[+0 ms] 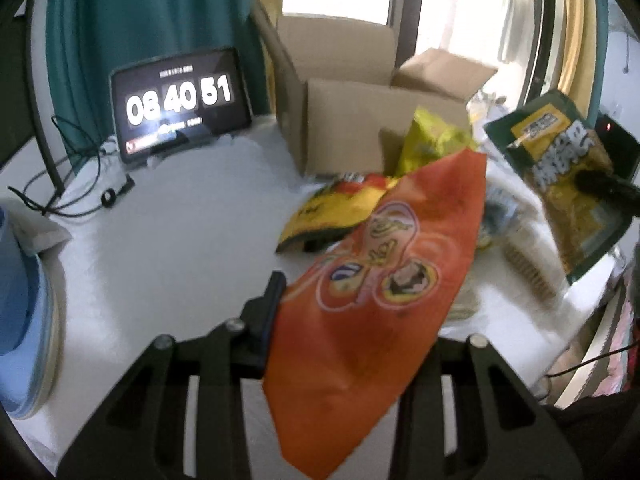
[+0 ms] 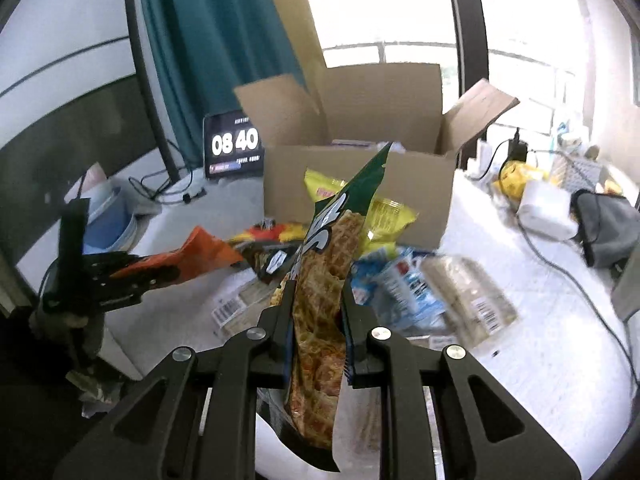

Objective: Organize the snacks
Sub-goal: 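Carry both bags over the box and open both grippers to drop them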

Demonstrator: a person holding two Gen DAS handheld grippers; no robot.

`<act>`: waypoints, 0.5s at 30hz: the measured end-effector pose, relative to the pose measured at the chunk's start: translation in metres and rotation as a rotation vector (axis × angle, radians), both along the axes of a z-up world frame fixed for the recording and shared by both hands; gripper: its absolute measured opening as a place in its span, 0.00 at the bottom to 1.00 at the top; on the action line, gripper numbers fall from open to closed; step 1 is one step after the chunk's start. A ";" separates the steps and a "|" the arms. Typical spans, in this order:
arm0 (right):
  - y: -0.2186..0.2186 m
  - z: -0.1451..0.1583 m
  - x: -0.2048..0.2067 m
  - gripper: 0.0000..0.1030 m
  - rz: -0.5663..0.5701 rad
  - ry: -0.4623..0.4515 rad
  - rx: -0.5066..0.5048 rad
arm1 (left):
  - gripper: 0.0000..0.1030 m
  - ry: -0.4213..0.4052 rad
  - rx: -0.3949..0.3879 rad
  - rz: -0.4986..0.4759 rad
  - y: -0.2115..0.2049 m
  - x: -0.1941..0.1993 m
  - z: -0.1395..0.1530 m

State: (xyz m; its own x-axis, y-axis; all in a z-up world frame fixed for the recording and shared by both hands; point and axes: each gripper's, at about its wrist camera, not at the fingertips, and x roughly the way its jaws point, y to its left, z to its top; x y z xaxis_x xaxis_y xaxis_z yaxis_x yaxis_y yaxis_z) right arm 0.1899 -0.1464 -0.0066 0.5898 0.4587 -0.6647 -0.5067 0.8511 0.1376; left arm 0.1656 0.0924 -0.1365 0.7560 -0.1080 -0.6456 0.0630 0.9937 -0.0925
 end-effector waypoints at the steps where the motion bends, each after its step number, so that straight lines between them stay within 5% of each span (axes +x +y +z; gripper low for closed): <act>1: -0.004 0.005 -0.001 0.19 -0.005 -0.016 0.005 | 0.35 -0.017 -0.010 0.001 0.000 -0.004 0.008; 15: -0.026 0.078 0.004 0.19 -0.061 -0.216 0.037 | 0.35 -0.225 -0.063 -0.001 -0.004 -0.003 0.110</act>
State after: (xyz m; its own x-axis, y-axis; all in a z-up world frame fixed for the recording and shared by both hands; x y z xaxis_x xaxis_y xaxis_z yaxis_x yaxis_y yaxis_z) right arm 0.1942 -0.1727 0.0719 0.7437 0.4397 -0.5036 -0.4758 0.8773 0.0634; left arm 0.1631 0.0884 -0.0268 0.8800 -0.1435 -0.4528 0.0902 0.9864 -0.1373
